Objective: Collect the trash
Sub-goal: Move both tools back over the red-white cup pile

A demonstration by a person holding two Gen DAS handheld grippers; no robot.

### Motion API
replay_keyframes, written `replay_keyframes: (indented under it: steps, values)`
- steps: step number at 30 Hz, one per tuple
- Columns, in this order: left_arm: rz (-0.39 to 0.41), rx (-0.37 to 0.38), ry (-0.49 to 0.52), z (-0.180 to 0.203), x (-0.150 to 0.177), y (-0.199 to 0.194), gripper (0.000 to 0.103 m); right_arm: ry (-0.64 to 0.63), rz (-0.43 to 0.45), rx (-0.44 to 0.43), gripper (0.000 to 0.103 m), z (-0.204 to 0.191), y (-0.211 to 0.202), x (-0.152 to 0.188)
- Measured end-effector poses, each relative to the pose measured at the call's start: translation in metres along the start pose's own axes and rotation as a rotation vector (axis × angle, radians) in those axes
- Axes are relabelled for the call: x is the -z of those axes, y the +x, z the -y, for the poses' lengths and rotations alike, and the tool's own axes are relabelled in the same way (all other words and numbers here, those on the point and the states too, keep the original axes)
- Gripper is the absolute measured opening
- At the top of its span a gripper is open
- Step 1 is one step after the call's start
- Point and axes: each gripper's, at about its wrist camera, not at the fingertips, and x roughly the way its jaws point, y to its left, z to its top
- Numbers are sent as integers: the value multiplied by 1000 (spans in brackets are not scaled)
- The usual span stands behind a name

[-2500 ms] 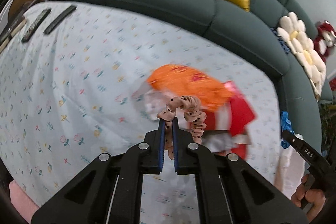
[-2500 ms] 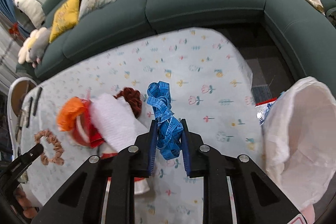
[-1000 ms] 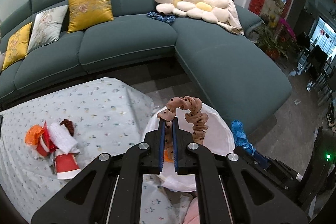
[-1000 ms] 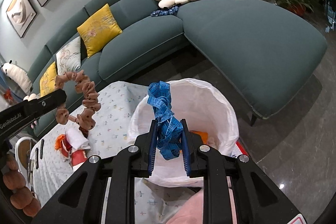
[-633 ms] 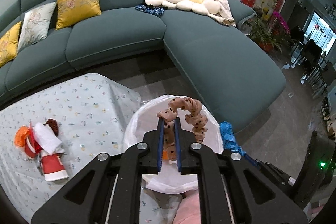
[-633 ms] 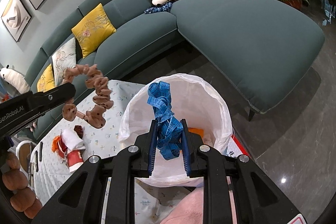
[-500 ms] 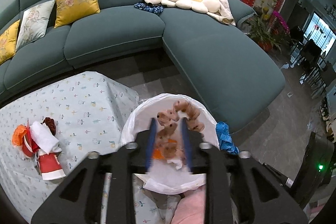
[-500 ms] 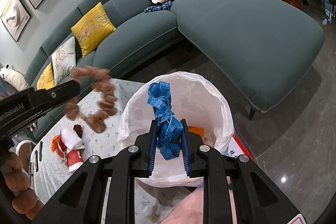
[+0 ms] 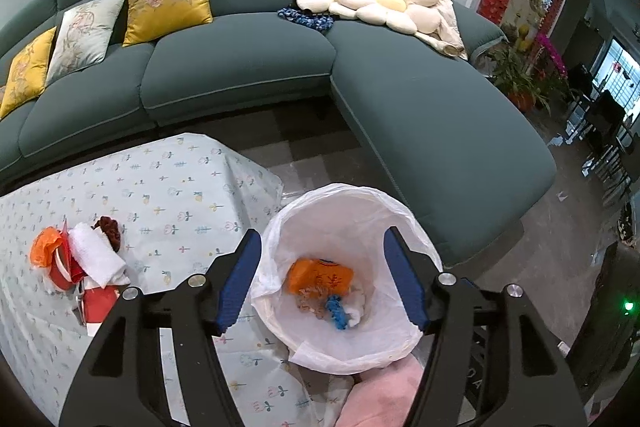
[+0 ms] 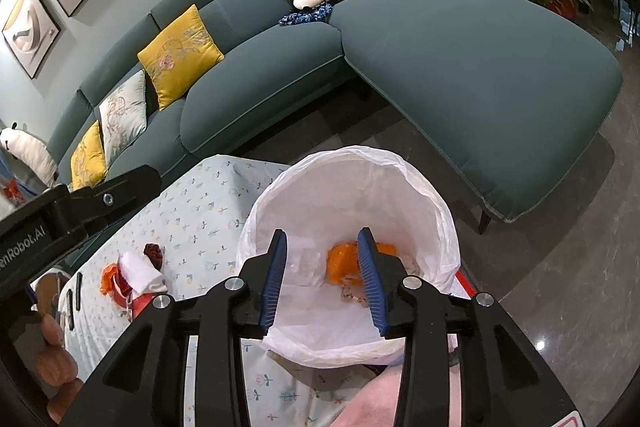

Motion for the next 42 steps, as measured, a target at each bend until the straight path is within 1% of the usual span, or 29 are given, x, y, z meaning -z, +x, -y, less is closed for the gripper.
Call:
replay_keyframes:
  steps: [10, 12, 21, 31, 33, 35, 42]
  values:
    - [3, -18, -46, -25, 4, -7, 60, -39, -11, 0, 40, -22, 0, 7]
    - [3, -25, -59, -32, 4, -8, 63, -50, -13, -2, 40, -26, 1, 7]
    - [22, -49, -120, -67, 7, -20, 64, -109, -23, -19, 41, -60, 1, 10]
    - [29, -102, -224, -129, 20, -33, 66, -192, -54, -46, 41, -112, 10, 25]
    - [29, -116, -246, -143, 23, -35, 69, -210, -62, -53, 41, -123, 12, 29]
    - [32, -131, -279, -160, 29, -38, 71, -232, -72, -61, 41, -136, 15, 33]
    - [24, -174, -356, -210, 46, -45, 72, -311, -113, -87, 41, -181, 26, 53]
